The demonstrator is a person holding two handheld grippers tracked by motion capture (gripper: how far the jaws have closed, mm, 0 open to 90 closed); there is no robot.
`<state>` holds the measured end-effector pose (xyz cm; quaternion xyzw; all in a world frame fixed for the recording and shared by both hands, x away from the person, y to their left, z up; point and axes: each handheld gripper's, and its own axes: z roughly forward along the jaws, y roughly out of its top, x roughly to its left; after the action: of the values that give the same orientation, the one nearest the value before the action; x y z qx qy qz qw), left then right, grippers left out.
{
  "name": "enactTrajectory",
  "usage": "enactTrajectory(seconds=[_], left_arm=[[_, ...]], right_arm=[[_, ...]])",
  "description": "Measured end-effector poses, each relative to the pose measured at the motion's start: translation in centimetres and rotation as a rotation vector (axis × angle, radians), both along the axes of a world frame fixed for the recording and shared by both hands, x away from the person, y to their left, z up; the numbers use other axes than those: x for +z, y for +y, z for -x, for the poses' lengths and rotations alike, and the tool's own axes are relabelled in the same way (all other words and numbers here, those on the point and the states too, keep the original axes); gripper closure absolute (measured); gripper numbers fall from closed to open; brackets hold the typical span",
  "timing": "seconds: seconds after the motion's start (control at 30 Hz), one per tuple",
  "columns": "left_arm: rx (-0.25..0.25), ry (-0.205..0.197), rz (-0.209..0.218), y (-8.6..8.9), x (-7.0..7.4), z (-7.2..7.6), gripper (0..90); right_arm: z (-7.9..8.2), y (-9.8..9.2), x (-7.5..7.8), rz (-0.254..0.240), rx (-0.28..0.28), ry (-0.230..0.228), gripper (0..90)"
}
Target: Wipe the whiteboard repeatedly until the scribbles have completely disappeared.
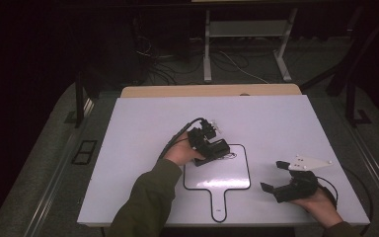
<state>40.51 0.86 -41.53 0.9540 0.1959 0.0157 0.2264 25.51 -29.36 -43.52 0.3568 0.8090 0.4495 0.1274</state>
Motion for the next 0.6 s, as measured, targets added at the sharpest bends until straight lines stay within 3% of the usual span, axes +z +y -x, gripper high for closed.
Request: enactTrajectory(seconds=[0.07, 0.33, 0.6], left_arm=[[-0.013, -0.016, -0.009, 0.7, 0.0, -0.1, 39.1], [0.014, -0.008, -0.017, 2.8, 0.1, 0.2, 39.1], [0.007, -0.015, -0.022, 2.0, 0.1, 0.6, 39.2]], right_arm=[[0.0, 0.0, 0.0, -0.001, -0.002, 0.001, 0.0], [0.0, 0.0, -0.1, 0.0, -0.003, 0.001, 0.0], [-0.1, 0.1, -0.1, 0.0, -0.001, 0.0, 0.0]])
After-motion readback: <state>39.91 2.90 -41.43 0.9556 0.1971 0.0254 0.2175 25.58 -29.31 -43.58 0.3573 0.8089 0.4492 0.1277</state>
